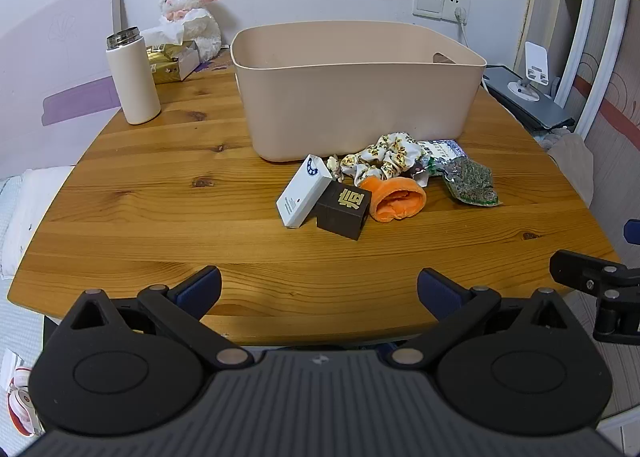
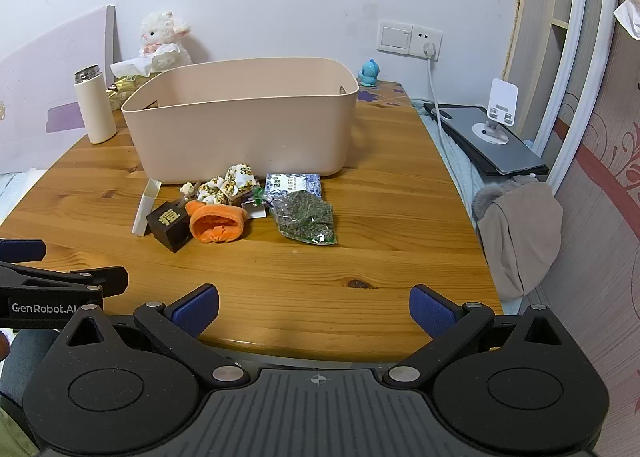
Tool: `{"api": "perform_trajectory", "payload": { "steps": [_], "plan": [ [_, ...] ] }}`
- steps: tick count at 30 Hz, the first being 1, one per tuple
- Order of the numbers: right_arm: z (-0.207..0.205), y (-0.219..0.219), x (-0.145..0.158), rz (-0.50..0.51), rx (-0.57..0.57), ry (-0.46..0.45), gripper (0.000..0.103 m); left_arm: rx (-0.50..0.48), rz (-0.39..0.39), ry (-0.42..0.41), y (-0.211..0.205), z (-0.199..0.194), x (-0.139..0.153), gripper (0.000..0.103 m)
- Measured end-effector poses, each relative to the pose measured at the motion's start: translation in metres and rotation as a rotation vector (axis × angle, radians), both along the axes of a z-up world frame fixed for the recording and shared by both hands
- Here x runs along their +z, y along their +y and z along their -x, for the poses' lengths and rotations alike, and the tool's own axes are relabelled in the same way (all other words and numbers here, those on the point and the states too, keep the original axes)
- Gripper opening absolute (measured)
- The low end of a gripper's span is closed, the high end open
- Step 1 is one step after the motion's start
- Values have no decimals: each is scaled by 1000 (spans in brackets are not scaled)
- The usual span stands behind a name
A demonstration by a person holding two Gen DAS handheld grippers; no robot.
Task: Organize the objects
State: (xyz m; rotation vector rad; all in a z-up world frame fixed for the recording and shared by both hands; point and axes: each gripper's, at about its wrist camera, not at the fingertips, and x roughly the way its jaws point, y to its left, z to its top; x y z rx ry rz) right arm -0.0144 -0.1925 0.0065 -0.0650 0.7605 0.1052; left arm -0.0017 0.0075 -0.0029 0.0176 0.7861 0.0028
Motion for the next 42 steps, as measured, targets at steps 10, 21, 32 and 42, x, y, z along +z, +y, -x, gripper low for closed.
{"api": "perform_trajectory", "payload": {
  "steps": [10,21,32,42],
  "plan": [
    [0,0,-1,1,-1,0,103,3,3,1,1,0,0,103],
    [-1,-1,0,4,-2,-3,103,2,6,0,2,-1,0,103],
    [-2,-1,0,3,-5,-3,103,-1,7,-2,3,-2,1,103],
    [-9,0,-1,3,-12,-6,103,-10,4,-3,10,-8,-2,103]
  ]
}}
